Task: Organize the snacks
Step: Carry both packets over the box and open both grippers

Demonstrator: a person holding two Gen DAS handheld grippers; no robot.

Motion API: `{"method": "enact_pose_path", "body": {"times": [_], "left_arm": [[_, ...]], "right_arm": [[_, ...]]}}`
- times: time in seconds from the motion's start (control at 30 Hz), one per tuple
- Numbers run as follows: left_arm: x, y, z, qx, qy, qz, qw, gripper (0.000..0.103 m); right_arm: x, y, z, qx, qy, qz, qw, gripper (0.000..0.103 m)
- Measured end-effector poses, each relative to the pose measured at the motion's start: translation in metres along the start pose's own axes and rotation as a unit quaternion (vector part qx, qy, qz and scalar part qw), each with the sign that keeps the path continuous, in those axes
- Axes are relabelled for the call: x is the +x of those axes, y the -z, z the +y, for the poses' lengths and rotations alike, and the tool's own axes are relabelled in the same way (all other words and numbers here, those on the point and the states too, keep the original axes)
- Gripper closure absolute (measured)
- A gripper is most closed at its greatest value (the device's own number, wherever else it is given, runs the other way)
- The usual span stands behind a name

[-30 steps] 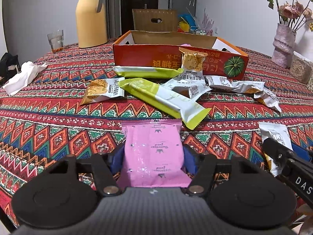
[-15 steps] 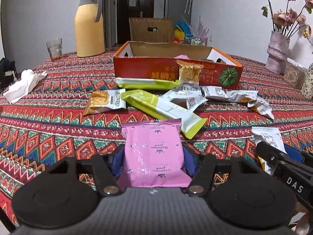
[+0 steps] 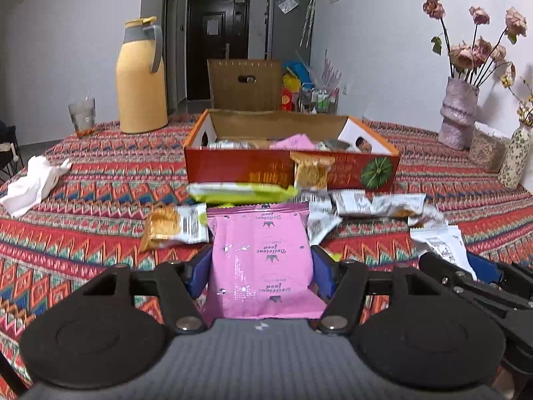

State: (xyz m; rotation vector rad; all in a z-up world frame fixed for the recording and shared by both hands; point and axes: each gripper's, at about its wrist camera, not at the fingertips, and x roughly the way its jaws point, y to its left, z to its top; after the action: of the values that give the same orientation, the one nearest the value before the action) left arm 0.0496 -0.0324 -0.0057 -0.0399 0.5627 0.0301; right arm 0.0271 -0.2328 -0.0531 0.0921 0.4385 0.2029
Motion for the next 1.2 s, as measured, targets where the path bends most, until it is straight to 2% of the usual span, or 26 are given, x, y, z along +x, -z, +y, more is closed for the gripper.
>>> {"method": "enact_pose_path", "body": {"times": [0.7,1.2], "left_arm": [[0.030,-0.079,0.000,0.010,0.006,-0.046,0.9989,0.040],[0.089,-0.139,0.003,0.009,-0.002,-0.052,0.9986,0.040]], "right_arm": [[0.045,-0.076,0.013,-0.023,0.007,-0.043,0.999,0.063],[0.115,-0.140,0.014,-0.037,0.004,-0.064,0.997,0.063]]}}
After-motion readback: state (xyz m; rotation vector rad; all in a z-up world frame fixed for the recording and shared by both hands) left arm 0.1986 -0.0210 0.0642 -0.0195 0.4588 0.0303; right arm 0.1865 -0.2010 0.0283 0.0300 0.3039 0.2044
